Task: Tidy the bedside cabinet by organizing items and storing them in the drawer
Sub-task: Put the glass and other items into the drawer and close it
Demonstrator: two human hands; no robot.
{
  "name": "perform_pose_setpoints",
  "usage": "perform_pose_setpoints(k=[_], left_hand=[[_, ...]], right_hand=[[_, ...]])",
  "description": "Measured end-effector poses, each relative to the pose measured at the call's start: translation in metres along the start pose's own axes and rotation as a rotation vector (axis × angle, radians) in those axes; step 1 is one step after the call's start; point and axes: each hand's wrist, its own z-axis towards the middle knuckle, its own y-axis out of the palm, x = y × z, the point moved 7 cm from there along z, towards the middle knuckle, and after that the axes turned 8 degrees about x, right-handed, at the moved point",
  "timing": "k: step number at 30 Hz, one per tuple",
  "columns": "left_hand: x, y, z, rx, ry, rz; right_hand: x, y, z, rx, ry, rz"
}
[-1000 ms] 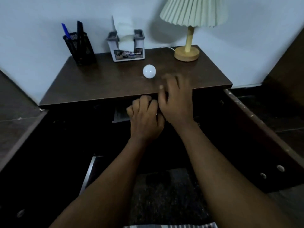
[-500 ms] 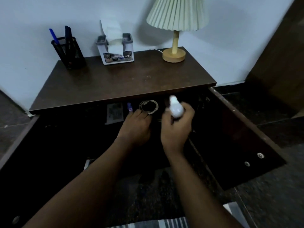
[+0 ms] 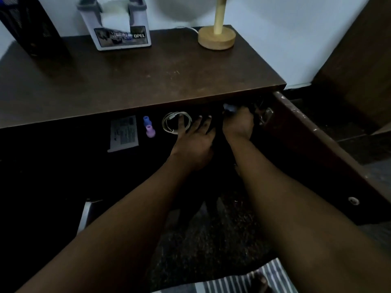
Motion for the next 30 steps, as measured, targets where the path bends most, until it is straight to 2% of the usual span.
perform_pose_setpoints(k=[7,10,16,21,24,30], left_hand=[[0.006,-0.007,0.012,0.027,-0.051,-0.029],[0.005,-0.015,0.010,0.042,-0.076,-0.044],[0.001,-0.047,-0.016,0.081,-0.083,-0.001],[-0.015,-0.078,-0.076,0.067,-0.071,0.123],[-0.032,-0.101,-0.126,0.027,-0.083,0.207],[-0.084,-0.177,-0.236,0.103,-0.208,0.383]], right_hand=[[0.007,0.005,0.006,0.006,-0.008,-0.045],[0.005,-0.011,-0.006,0.026,0.013,-0.067],[-0.005,-0.056,-0.055,0.030,-0.061,-0.086],[-0.028,-0.051,-0.128,-0.113,-0.241,-0.087],[-0.049,-0.037,-0.181,-0.216,-0.279,-0.070],[-0.105,0.005,-0.301,-0.561,-0.481,0.120]])
